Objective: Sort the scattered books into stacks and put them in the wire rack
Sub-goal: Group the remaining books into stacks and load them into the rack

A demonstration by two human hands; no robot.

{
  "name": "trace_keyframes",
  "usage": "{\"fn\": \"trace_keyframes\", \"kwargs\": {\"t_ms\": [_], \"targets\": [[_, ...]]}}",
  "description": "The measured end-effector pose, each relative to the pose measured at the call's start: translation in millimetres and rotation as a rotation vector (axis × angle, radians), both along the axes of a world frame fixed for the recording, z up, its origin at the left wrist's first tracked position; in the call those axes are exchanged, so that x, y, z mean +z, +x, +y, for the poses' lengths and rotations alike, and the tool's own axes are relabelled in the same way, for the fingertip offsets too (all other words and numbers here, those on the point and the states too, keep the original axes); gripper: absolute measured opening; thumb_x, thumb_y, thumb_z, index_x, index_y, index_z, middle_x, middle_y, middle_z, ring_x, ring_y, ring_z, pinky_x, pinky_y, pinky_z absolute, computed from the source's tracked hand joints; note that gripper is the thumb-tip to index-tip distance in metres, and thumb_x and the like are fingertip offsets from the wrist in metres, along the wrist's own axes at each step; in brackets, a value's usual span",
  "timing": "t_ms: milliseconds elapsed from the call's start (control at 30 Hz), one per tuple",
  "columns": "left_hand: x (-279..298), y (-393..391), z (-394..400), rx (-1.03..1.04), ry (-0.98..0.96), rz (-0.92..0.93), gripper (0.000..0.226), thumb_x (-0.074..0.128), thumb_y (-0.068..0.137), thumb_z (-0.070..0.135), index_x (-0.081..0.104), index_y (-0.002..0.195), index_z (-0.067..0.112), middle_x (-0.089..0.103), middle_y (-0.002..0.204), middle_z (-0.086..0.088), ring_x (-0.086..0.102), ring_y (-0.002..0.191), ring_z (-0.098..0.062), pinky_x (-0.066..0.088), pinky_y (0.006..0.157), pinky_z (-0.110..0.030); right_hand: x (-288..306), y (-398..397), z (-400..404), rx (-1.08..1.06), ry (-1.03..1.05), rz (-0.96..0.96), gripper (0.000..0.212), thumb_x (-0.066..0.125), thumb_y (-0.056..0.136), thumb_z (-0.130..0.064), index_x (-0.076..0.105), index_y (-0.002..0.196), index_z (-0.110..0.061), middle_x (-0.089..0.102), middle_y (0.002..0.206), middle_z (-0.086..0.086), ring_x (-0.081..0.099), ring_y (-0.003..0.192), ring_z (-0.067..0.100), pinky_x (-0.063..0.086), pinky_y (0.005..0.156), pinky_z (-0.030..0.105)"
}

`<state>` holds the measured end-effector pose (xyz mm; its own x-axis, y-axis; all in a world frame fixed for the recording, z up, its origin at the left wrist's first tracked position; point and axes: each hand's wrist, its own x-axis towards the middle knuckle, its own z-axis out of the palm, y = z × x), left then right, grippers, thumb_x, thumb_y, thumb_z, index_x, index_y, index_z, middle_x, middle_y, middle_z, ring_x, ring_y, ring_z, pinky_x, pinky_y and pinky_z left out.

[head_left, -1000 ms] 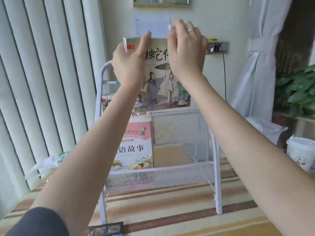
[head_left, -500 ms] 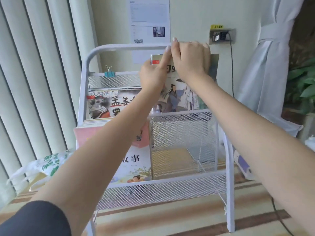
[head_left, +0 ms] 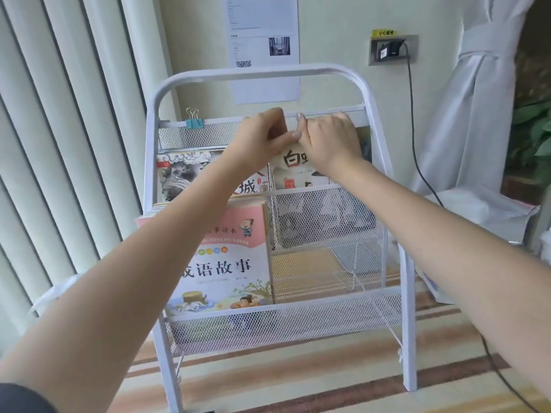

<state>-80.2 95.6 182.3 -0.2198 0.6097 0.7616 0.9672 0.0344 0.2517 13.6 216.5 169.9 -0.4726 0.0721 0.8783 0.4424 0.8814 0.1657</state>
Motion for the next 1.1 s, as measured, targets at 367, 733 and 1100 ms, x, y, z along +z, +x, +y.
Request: {"fn": "trace_keyframes", "kwargs": {"t_ms": [367, 733, 1100], "targets": [[-3, -3, 4, 0.047, 0.023, 0.200, 0.038, 0.059, 0.088, 0.037, 0.064, 0.088, -0.001, 0.065, 0.083, -0.019, 0.058, 0.078, -0.032, 0.037, 0.068, -0.032, -6, -6, 3, 0.100, -0.009, 0.173, 0.044, 0.031, 0.097, -0.028, 0.066, 0.084, -0.005, 0.063, 0.093, 0.014, 0.054, 0.092, 0.031, 0.036, 0.079, 0.040], [0, 2, 6, 0.208, -0.017, 0.275, 0.038, 0.063, 0.087, 0.037, 0.063, 0.093, 0.000, 0.060, 0.093, -0.019, 0.053, 0.096, -0.032, 0.037, 0.079, -0.035, -13, -3, 2, 0.064, -0.061, 0.184, 0.028, 0.037, 0.097, -0.025, 0.057, 0.098, -0.005, 0.061, 0.098, 0.013, 0.051, 0.096, 0.033, 0.036, 0.072, 0.040], [0, -8, -16, 0.018, -0.064, 0.101, 0.042, 0.082, 0.069, 0.036, 0.071, 0.100, 0.010, 0.060, 0.091, -0.002, 0.052, 0.083, -0.012, 0.037, 0.069, -0.010, -14, 25, 9, 0.196, -0.195, 0.000, 0.030, 0.052, 0.088, -0.050, 0.058, 0.104, -0.025, 0.054, 0.110, -0.002, 0.042, 0.111, 0.022, 0.029, 0.086, 0.034]]}}
